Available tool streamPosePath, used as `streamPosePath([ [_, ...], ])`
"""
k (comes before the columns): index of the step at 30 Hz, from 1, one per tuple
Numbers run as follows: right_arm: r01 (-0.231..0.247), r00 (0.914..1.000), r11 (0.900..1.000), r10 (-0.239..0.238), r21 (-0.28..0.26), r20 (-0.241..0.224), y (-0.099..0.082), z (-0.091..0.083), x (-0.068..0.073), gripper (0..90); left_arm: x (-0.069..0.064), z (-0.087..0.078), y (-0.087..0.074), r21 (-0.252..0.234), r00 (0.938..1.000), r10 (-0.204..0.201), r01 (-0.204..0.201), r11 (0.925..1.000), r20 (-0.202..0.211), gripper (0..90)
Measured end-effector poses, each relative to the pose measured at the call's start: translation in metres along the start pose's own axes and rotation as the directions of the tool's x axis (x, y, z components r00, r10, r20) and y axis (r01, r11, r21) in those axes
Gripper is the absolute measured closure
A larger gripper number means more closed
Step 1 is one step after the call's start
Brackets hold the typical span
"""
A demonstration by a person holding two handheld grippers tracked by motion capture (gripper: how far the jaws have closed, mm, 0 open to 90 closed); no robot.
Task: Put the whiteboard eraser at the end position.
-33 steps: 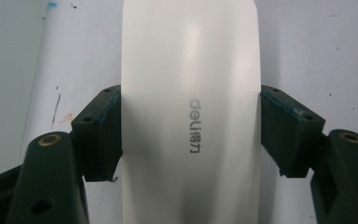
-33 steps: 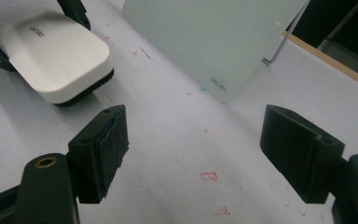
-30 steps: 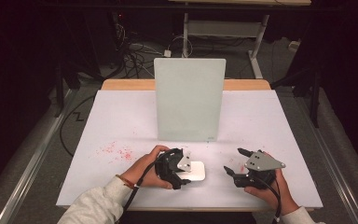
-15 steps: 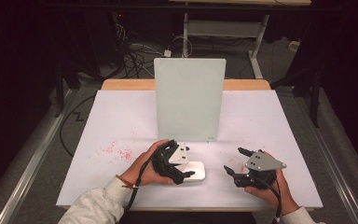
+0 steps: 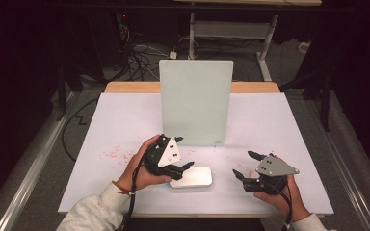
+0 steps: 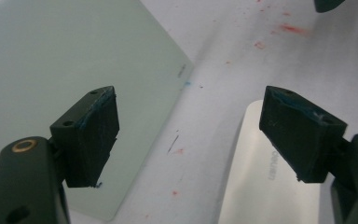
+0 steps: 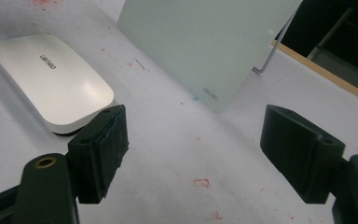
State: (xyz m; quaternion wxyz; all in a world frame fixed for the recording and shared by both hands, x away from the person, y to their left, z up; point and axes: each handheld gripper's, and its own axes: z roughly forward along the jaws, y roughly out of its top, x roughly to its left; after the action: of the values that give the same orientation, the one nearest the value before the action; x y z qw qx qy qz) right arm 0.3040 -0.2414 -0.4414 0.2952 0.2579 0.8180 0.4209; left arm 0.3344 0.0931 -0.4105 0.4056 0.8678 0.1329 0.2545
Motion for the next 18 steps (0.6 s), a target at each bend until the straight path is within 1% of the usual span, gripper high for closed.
streamPosePath([
  [1, -0.001, 1.0, 1.0, 0.001, -0.001, 0.001, 0.0, 0.0, 0.0, 23.6, 0.001, -0.002, -0.002, -0.002, 1.0, -0.003, 0.003, 1.0, -0.009, 19.6],
  [3, 0.0, 1.0, 1.0, 0.0, -0.004, 0.004, 0.001, -0.001, 0.0, 23.6, 0.001, -0.005, -0.005, 0.003, 0.9992, -0.004, 0.004, 1.0, -0.04, 19.6],
  [6, 0.001, 0.9999, 0.9999, -0.001, -0.014, 0.012, 0.001, -0.003, 0.0, 23.6, 0.002, -0.01, -0.009, 0.005, 0.9976, -0.001, 0.001, 1.0, -0.07, 19.7],
  [9, -0.004, 0.9998, 0.9998, 0.004, -0.019, 0.017, 0.002, -0.004, -0.001, 23.6, 0.004, -0.016, -0.014, -0.001, 0.996, -0.009, 0.009, 1.0, -0.089, 19.7],
  [10, -0.001, 0.9998, 0.9998, 0.002, -0.022, 0.02, 0.002, -0.005, -0.001, 23.6, 0.004, -0.017, -0.014, -0.004, 0.996, -0.013, 0.013, 0.9999, -0.088, 19.7],
  [12, -0.002, 0.9997, 0.9997, 0.002, -0.023, 0.023, 0.002, -0.006, -0.002, 23.6, 0.006, -0.021, -0.017, -0.008, 0.9948, -0.015, 0.014, 0.9999, -0.1, 19.6],
  [15, -0.004, 0.9996, 0.9997, 0.005, -0.024, 0.029, 0.002, -0.007, -0.002, 23.6, 0.008, -0.026, -0.024, -0.008, 0.9936, -0.026, 0.025, 0.9996, -0.109, 19.4],
  [16, -0.008, 0.9995, 0.9996, 0.009, -0.026, 0.03, 0.002, -0.008, -0.002, 23.6, 0.008, -0.027, -0.025, -0.002, 0.9934, -0.029, 0.029, 0.9996, -0.111, 19.4],
  [17, -0.01, 0.9994, 0.9996, 0.01, -0.027, 0.032, 0.002, -0.008, -0.003, 23.6, 0.009, -0.029, -0.027, 0.004, 0.9926, -0.041, 0.042, 0.9991, -0.115, 19.4],
  [18, -0.011, 0.9992, 0.9995, 0.012, -0.03, 0.037, 0.002, -0.009, -0.003, 23.6, 0.01, -0.03, -0.029, 0.007, 0.9919, -0.041, 0.042, 0.9991, -0.12, 19.6],
])
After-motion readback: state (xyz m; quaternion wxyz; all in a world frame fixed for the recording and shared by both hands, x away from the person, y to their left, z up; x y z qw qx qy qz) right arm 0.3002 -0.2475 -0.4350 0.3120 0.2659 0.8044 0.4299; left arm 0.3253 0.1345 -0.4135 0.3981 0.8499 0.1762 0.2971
